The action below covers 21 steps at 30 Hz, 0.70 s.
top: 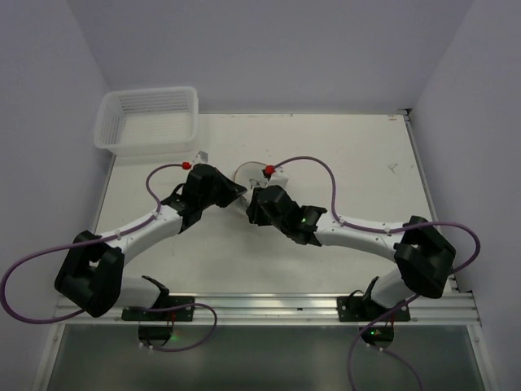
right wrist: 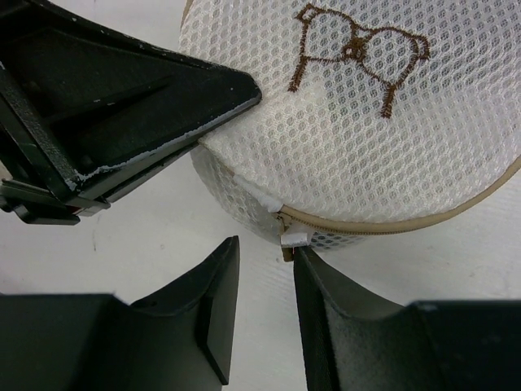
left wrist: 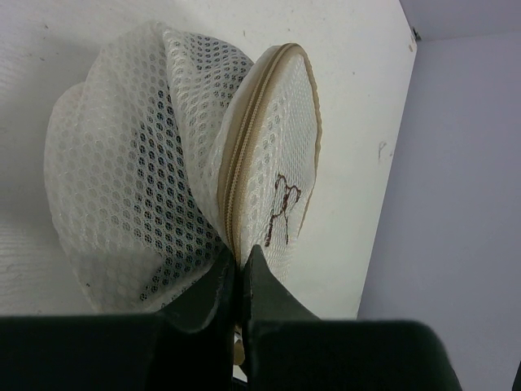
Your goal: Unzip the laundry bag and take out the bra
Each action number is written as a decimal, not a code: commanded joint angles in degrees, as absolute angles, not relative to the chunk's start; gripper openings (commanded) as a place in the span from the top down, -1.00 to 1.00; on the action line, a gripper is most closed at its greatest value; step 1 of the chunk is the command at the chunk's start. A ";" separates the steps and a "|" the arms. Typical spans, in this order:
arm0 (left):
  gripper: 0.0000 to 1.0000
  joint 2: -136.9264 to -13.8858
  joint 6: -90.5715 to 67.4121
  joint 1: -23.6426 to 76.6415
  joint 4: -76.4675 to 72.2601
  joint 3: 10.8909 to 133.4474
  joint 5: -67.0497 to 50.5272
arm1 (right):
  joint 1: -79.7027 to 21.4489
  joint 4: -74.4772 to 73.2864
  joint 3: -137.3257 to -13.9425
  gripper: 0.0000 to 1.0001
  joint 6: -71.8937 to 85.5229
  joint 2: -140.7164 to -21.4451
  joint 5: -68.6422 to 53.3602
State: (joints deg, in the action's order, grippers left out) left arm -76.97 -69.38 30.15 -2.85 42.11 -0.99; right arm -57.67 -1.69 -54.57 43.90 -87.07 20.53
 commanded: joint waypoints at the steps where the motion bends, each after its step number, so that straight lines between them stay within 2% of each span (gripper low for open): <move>1: 1.00 -75.94 -68.64 30.50 -3.87 44.47 -1.30 | -57.39 0.18 -57.22 0.32 43.95 -87.54 23.91; 8: 1.00 -76.03 -68.38 30.41 -3.78 44.47 -1.41 | -57.22 0.18 -58.18 0.64 43.33 -88.94 22.68; 14: 1.00 -75.85 -67.85 30.41 -3.43 44.47 -1.14 | -56.52 0.18 -56.34 1.00 44.47 -88.42 22.85; 21: 1.00 -75.76 -67.59 30.41 -3.16 43.77 -1.14 | -55.11 -1.32 -53.70 1.00 46.14 -86.22 22.06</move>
